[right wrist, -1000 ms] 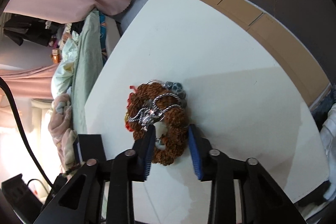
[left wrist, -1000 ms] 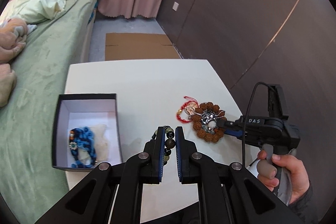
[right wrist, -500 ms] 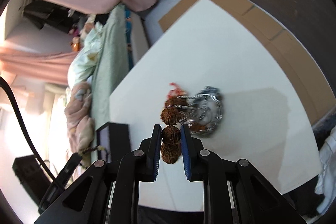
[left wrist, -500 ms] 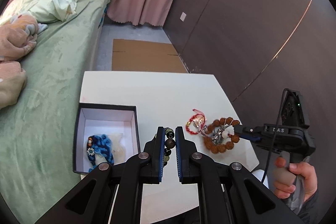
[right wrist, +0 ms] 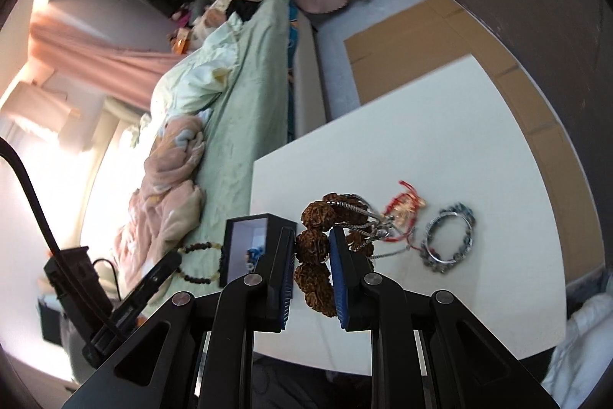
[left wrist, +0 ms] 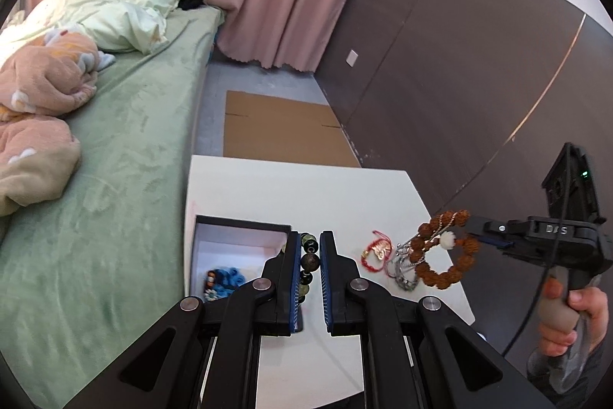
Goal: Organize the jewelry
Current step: 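Drop the dark bracelet into the box with the left tool while the right tool drops the brown bracelet in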
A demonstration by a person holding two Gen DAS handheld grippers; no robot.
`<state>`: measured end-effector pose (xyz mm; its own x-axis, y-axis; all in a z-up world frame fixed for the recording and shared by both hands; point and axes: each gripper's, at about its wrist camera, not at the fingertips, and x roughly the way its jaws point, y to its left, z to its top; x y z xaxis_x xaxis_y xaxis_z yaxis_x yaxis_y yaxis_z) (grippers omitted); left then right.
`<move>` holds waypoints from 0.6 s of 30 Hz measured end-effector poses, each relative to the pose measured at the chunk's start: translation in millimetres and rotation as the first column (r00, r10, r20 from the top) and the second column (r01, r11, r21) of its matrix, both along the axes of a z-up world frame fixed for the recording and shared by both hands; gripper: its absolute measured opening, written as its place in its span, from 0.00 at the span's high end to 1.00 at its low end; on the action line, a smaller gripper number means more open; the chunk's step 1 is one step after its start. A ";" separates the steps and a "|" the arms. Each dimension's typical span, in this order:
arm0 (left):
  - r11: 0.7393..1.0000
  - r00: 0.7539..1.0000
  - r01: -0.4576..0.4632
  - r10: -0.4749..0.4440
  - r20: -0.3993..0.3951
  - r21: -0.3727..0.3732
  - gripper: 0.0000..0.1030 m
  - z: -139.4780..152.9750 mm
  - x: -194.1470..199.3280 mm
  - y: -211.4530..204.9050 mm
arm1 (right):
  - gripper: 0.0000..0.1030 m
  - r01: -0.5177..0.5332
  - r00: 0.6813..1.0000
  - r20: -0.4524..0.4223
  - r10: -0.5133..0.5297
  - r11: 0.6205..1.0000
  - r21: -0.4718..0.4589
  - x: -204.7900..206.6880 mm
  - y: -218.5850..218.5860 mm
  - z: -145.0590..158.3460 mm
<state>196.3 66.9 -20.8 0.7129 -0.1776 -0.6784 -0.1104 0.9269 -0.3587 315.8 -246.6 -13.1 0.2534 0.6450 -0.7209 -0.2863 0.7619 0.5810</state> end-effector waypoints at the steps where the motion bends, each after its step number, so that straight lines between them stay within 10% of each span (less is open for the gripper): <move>1: 1.000 1.000 -0.005 0.005 0.002 -0.002 0.90 0.1 0.2 3.0 | 0.81 -0.017 1.000 0.012 0.017 1.000 -0.017 -1.1 5.5 4.0; 8: 0.999 1.000 -0.028 0.028 0.000 -0.018 0.90 -5.9 -1.0 14.3 | 0.81 -0.140 0.982 0.099 0.159 0.974 -0.177 -9.1 46.7 37.3; 18: 0.997 0.999 -0.035 0.033 -0.035 -0.071 0.90 -21.9 9.7 22.6 | 0.81 -0.181 0.959 0.190 0.211 0.970 -0.164 -13.1 76.3 90.3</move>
<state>206.0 89.5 -42.7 0.6959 -0.2027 -0.6889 -0.1545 0.8946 -0.4192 302.7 -170.3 77.3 0.2841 0.5903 -0.7555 -0.5393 0.7499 0.3831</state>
